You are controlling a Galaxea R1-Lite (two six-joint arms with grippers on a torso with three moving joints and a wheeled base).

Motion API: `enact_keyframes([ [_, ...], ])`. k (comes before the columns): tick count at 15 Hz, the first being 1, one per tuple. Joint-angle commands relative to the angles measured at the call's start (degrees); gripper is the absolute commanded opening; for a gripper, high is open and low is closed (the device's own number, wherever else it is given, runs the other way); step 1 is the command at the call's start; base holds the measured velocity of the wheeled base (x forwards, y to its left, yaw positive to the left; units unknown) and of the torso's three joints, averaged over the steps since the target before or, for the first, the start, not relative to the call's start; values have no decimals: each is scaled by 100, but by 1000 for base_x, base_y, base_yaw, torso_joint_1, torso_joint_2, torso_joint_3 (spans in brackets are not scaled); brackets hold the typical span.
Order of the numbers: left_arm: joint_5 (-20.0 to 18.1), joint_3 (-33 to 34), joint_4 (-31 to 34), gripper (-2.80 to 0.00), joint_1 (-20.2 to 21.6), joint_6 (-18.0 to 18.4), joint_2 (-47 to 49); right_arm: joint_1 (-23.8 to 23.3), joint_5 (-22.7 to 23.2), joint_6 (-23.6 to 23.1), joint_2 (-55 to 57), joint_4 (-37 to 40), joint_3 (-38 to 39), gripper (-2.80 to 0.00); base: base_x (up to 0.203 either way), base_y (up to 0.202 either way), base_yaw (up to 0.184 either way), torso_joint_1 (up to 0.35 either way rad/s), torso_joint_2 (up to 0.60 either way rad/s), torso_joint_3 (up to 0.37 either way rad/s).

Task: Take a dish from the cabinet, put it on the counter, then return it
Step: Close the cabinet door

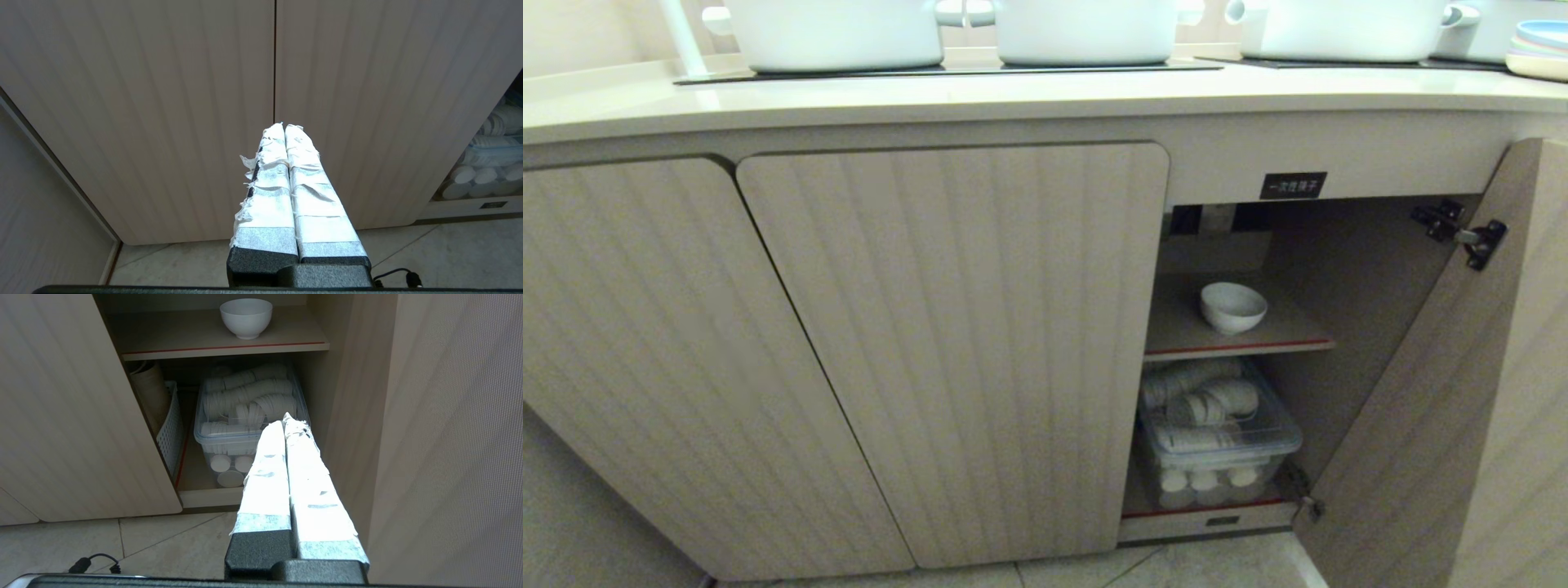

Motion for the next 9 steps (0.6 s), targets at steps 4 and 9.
enact_keyframes([
  [4, 0, 0, 0, -280, 0, -1, -2, 1, -2, -2, 7, -4, 0, -280, 0, 0, 0, 0, 0, 0],
  [9, 0, 0, 0, -280, 1, -1, -2, 1, -2, -38, 7, -4, 0, -280, 0, 0, 0, 0, 0, 0],
])
